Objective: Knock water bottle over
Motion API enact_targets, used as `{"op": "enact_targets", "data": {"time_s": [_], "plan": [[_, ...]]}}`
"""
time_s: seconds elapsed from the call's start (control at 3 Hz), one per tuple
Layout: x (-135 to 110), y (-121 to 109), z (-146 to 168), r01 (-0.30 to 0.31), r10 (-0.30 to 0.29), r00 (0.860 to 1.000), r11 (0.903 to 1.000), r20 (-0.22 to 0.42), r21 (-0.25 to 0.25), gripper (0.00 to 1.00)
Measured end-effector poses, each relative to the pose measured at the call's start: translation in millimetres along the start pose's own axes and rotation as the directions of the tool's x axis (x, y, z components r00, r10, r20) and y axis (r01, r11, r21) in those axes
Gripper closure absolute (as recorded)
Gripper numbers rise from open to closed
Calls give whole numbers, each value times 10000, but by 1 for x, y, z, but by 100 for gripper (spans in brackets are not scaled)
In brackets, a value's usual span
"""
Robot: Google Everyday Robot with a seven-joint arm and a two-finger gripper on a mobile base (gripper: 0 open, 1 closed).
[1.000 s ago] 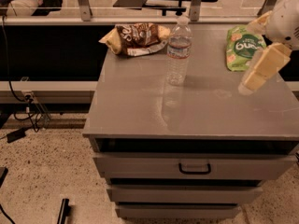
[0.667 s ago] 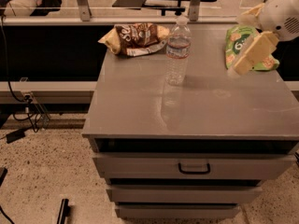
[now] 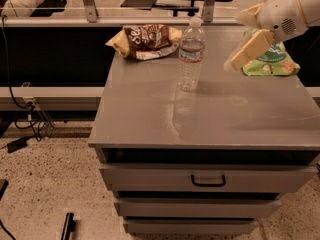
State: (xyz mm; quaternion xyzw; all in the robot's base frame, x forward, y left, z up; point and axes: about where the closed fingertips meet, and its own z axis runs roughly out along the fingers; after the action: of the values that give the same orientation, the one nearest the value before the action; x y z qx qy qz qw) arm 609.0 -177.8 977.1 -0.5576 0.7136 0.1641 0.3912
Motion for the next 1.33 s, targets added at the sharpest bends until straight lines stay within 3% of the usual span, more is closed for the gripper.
{"op": "enact_targets", "data": {"time_s": [0.67, 1.33], "plan": [[-14, -23, 41, -53, 37, 9903, 9999, 1386, 110, 0], [-31, -20, 74, -120, 215, 9768, 9989, 2132, -457, 0]]}}
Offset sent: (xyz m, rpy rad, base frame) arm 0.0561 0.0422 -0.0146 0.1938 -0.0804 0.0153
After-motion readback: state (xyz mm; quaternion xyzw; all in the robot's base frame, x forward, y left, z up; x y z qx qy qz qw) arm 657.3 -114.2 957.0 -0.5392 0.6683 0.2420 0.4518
